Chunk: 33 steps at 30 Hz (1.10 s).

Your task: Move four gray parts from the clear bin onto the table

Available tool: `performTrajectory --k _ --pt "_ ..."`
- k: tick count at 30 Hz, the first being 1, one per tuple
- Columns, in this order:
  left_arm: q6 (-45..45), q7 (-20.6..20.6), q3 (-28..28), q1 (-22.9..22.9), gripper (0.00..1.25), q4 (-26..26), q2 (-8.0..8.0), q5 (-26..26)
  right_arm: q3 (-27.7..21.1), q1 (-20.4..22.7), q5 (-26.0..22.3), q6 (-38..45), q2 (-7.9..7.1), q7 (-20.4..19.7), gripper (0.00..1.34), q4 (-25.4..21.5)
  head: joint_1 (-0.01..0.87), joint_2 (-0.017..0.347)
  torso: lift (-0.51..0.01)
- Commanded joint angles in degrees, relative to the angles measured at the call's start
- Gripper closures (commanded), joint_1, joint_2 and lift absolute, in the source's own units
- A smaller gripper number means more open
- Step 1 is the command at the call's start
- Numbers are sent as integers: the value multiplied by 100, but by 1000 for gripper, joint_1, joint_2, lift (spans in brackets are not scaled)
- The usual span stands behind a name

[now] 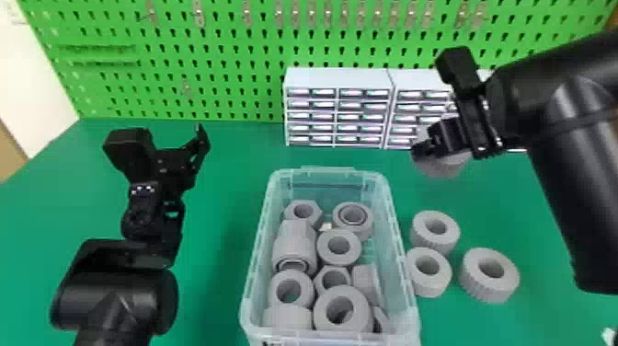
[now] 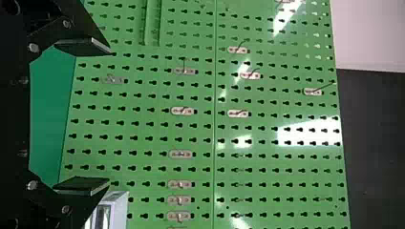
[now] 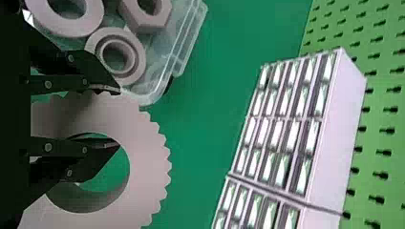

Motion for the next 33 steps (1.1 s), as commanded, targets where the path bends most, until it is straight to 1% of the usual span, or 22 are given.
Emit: performTrajectory --k 1,12,18,22,27,33 --pt "1 0 6 3 295 0 -21 0 -303 155 163 26 -48 -3 1082 -10 693 72 -52" --pt "1 0 15 3 295 9 -38 -35 -918 418 541 52 -154 -3 1084 -10 693 72 -52" --pt "1 0 15 3 295 18 -91 -61 -1208 559 638 70 -224 5 1084 25 693 72 -52" --pt "1 0 15 -15 295 44 -152 -79 -1419 700 655 -62 -286 -3 1084 52 693 72 -52" --pt "1 0 59 12 295 53 -196 -88 -1639 840 673 -290 -303 5 1084 263 693 72 -52" --pt "1 0 50 21 295 53 -196 -79 -1841 955 611 -537 -347 5 1082 597 693 72 -52"
